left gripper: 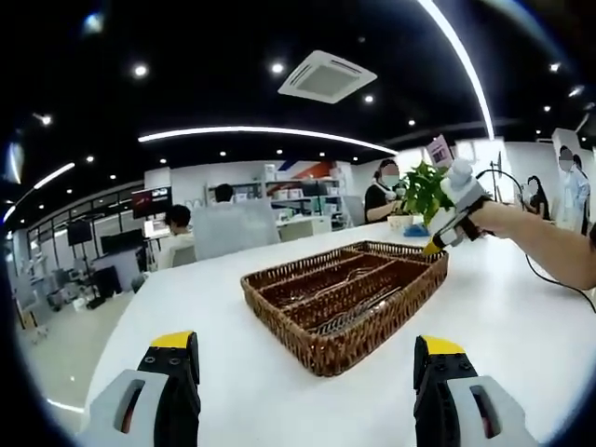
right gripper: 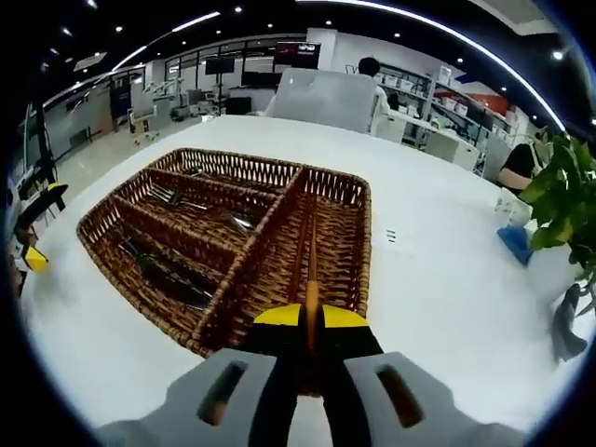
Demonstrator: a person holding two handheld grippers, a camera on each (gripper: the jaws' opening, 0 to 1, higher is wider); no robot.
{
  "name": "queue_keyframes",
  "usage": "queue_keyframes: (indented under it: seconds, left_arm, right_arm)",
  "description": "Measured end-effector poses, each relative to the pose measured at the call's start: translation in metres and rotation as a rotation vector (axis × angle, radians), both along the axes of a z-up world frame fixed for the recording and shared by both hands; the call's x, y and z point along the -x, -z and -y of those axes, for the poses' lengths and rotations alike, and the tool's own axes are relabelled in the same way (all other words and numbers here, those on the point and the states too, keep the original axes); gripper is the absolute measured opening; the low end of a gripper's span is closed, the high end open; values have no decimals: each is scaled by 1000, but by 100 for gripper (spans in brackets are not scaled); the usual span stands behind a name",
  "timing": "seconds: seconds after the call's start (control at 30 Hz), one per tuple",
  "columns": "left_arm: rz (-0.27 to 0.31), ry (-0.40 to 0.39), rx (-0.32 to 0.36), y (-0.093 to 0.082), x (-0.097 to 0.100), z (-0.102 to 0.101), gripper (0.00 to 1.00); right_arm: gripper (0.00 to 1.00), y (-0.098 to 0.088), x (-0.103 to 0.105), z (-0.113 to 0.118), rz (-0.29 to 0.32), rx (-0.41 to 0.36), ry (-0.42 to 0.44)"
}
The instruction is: Arrange the knives, forks, and spoons in their matching storage slots by inserting each utensil handle-first until every utensil is classified and aligned in the correct compartment
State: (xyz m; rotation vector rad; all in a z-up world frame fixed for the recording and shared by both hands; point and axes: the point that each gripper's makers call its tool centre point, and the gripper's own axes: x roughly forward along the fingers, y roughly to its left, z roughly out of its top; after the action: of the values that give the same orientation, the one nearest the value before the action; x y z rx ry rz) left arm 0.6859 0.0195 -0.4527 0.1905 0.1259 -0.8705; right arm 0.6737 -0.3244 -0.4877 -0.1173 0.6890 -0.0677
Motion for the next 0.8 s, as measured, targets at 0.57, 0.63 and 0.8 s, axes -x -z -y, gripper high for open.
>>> queue_keyframes:
  seconds: [0.57,0.63,0.8]
  left_arm:
    - [9,-1,4,-4,2,-1,100]
    - [9,2,2,-3,3,1,100]
    - [23,3,0,-4,6,3,100]
  right_arm:
    - [5,26,-1,-9,-74,-84,-95]
    - [6,23,-3,-10,-46,-60,-143]
    - [18,11,-3,-17,15,-97,-182]
